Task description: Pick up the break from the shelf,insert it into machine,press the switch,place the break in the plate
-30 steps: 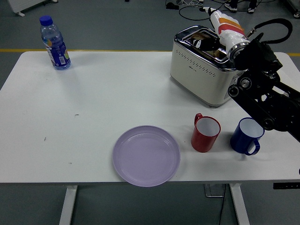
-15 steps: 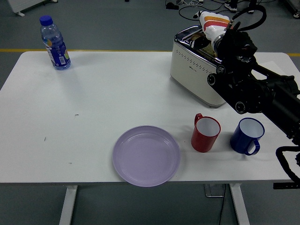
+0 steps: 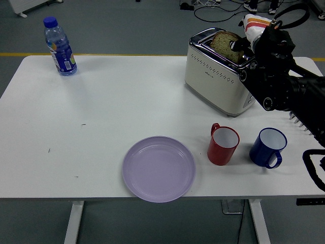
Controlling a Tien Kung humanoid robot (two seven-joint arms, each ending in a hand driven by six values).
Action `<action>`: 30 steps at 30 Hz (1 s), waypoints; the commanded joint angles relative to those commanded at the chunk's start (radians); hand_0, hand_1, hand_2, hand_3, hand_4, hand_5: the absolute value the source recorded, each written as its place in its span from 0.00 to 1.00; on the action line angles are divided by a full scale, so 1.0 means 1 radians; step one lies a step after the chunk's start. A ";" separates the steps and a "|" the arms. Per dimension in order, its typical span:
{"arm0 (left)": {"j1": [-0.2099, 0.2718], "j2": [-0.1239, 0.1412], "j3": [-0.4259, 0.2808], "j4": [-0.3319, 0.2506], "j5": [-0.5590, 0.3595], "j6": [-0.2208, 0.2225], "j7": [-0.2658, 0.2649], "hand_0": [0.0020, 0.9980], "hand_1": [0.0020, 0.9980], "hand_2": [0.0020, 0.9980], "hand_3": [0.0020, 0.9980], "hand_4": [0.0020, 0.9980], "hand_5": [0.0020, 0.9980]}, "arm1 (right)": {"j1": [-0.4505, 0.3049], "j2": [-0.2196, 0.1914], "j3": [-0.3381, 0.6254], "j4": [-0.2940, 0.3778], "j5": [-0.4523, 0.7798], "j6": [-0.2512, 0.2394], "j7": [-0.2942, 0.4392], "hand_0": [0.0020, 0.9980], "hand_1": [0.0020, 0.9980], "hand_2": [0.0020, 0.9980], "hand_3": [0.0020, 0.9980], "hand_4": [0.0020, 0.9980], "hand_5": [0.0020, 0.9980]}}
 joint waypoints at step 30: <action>-0.009 0.002 -0.002 0.000 0.002 0.006 -0.001 0.62 0.44 0.43 0.51 0.26 0.82 | 0.025 0.000 -0.073 -0.036 0.107 -0.037 0.050 0.26 0.36 0.42 0.53 0.67 0.16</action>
